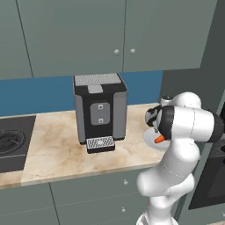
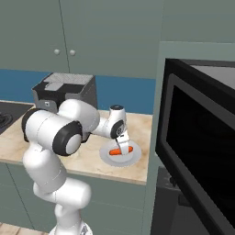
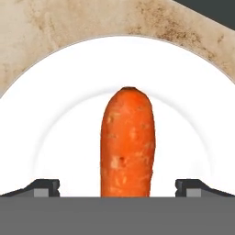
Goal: Pick the carrot from the counter and place it in the microwave. Then turn on the microwave.
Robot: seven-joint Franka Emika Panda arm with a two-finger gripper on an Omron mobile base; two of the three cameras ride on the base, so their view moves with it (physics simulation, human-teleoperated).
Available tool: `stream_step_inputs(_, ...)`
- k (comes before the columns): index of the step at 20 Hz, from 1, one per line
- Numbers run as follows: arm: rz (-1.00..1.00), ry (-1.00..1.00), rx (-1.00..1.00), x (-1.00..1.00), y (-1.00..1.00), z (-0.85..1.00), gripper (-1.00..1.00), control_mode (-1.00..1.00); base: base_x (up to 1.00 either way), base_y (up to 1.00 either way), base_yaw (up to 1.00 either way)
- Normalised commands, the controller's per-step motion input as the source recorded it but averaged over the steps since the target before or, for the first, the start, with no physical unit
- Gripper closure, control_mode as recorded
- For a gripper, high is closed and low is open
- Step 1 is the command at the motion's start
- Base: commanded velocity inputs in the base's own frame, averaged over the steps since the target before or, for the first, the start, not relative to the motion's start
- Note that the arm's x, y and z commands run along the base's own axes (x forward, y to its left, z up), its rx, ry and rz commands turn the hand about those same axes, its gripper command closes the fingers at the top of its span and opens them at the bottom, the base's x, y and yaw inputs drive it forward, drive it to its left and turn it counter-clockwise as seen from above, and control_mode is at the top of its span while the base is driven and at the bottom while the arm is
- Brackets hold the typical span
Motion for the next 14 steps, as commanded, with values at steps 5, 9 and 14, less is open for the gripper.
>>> stream_step_inputs(5, 0.00, 0.00, 0.00, 0.14, -0.04, -0.22, -1.00, -1.00, 0.00, 0.00, 0.00)
stream_step_inputs(9, 0.00, 0.00, 0.00, 0.06, -0.03, -0.19, -1.00, -1.00, 0.00, 0.00, 0.00)
stream_step_inputs(14, 0.00, 0.00, 0.00, 0.00, -0.02, -0.15, -1.00, -1.00, 0.00, 0.00, 0.00)
